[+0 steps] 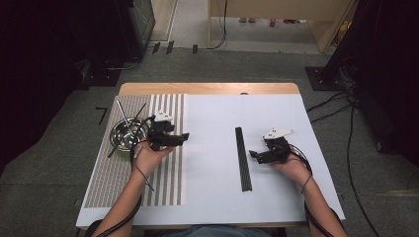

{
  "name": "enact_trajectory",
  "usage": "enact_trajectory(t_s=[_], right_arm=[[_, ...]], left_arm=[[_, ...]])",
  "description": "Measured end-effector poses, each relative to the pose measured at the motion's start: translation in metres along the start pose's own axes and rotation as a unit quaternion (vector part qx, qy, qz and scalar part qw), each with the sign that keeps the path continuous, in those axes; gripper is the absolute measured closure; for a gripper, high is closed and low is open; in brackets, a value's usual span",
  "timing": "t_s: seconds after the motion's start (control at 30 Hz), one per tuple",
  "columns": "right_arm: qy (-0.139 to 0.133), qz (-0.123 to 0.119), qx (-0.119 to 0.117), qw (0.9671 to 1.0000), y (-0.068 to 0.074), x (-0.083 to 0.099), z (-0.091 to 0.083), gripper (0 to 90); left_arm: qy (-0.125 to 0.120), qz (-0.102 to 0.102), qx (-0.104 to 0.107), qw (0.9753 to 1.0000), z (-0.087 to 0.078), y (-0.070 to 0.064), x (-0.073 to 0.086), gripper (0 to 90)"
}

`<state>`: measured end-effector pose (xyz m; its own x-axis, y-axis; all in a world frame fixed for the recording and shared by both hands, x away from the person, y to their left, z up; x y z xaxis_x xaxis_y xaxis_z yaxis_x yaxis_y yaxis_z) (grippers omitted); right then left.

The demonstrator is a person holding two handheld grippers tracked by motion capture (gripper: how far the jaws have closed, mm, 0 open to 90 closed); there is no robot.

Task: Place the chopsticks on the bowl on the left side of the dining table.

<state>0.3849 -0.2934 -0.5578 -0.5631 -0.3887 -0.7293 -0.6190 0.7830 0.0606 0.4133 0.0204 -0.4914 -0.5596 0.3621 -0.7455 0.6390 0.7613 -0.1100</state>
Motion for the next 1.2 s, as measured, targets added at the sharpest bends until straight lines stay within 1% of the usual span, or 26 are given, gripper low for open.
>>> enact_trajectory(t_s=[0.17, 0.27, 0.5, 0.7, 0.87, 1.2], right_arm=[[0.0, -0.001, 0.0, 1.0, 0.0, 0.0, 0.0, 13.3], [0.0, -0.001, 0.0, 1.0, 0.0, 0.0, 0.0, 13.3], [0.0, -0.001, 0.0, 1.0, 0.0, 0.0, 0.0, 13.3], [0.0, 0.0, 0.0, 1.0, 0.0, 0.0, 0.0, 13.3], [0.0, 0.0, 0.0, 1.0, 0.0, 0.0, 0.0, 13.3], [0.0, 0.0, 0.0, 1.0, 0.0, 0.0, 0.0, 13.3]], left_arm=[[0.0, 0.007, 0.004, 1.0, 0.004, -0.008, 0.0, 29.1], [-0.003, 0.005, 0.009, 0.9999, 0.006, -0.012, 0.0, 28.9], [0.002, 0.017, 0.015, 0.9997, 0.011, -0.021, 0.001, 28.9], [0.003, 0.02, 0.018, 0.9996, 0.016, -0.028, 0.001, 28.9], [0.001, 0.028, 0.023, 0.9993, 0.02, -0.037, 0.001, 28.9], [-0.001, 0.033, 0.029, 0.999, 0.023, -0.045, 0.001, 28.9]])
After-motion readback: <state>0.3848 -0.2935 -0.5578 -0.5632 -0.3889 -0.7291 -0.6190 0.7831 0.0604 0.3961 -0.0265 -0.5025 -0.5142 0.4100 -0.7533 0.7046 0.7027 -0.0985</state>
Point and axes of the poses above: each handheld gripper's, and its own axes: z roughly forward along the jaws, x roughly out of its underside, y roughly to its left, the point moved 8 cm from there along z, roughly forward along the jaws, and after that the axes turned 3 degrees about z, right-handed, at the moved point
